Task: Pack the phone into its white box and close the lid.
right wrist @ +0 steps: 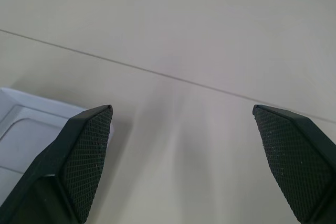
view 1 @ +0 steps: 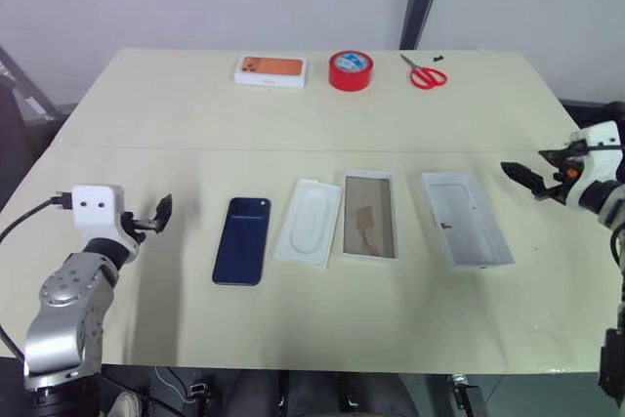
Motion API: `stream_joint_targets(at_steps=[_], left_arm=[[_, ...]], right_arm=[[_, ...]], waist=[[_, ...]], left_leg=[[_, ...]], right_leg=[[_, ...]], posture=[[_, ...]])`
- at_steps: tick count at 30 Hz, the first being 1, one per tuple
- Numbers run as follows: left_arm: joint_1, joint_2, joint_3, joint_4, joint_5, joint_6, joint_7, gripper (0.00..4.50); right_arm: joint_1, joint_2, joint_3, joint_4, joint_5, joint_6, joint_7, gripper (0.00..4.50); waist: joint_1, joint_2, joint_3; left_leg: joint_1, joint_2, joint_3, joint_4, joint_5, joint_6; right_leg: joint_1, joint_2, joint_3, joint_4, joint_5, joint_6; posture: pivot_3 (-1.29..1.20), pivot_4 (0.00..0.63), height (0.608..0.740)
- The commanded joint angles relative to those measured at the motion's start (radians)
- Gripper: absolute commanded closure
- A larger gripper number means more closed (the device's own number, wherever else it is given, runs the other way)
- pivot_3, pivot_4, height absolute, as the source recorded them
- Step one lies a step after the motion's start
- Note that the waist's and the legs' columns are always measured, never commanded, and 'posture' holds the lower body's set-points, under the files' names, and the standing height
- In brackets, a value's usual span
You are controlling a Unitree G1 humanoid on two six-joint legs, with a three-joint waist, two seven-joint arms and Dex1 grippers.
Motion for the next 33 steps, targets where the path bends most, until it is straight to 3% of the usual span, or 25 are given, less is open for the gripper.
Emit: stream_joint_targets(at_steps=[1, 9, 16, 24, 33], left_arm=[[0.001, 0.000, 0.014, -0.040, -0.003, -0.012, 0.006, 0.01], [0.000, -0.012, 0.005, -0.059, -0.015, 0.000, 0.004, 0.01], [-0.052, -0.060, -0.074, -0.141, -0.085, 0.087, -0.001, 0.01], [-0.141, -0.116, -0.269, -0.254, -0.223, 0.367, 0.004, 0.01], [-0.321, -0.259, -0.263, -0.212, -0.327, 0.734, 0.154, 0.01]], right_arm=[[-0.024, -0.010, -0.004, -0.001, -0.004, -0.020, 0.006, 0.03], [-0.013, 0.014, 0.021, -0.069, 0.000, -0.009, 0.021, 0.03], [0.045, 0.080, 0.102, -0.347, 0.031, 0.066, 0.071, 0.03], [0.139, 0.153, 0.247, -0.785, 0.098, 0.209, 0.094, 0.03], [0.185, 0.200, 0.324, -1.000, 0.143, 0.302, 0.063, 0.03]], waist=[[0.000, 0.000, 0.000], [0.000, 0.000, 0.000], [0.000, 0.000, 0.000], [0.003, 0.000, 0.000], [0.000, -0.001, 0.000]], left_leg=[[0.000, 0.000, 0.000, 0.000, 0.000, 0.000], [0.000, 0.000, 0.000, 0.000, 0.000, 0.000], [0.000, 0.000, 0.000, 0.001, 0.000, 0.000], [0.000, 0.000, -0.001, 0.001, 0.000, 0.000], [0.000, 0.000, -0.002, 0.003, 0.001, -0.001]], right_leg=[[0.000, 0.000, 0.000, 0.000, 0.000, 0.000], [0.000, 0.000, 0.000, 0.000, 0.000, 0.000], [0.000, 0.000, 0.000, 0.002, 0.000, 0.000], [0.000, 0.001, 0.000, 0.002, 0.000, 0.000], [0.000, 0.002, 0.000, 0.004, 0.000, 0.001]], posture=[[0.00, 0.150, 0.729], [0.00, 0.150, 0.729], [0.00, 0.150, 0.729], [0.00, 0.150, 0.729], [0.00, 0.150, 0.729]])
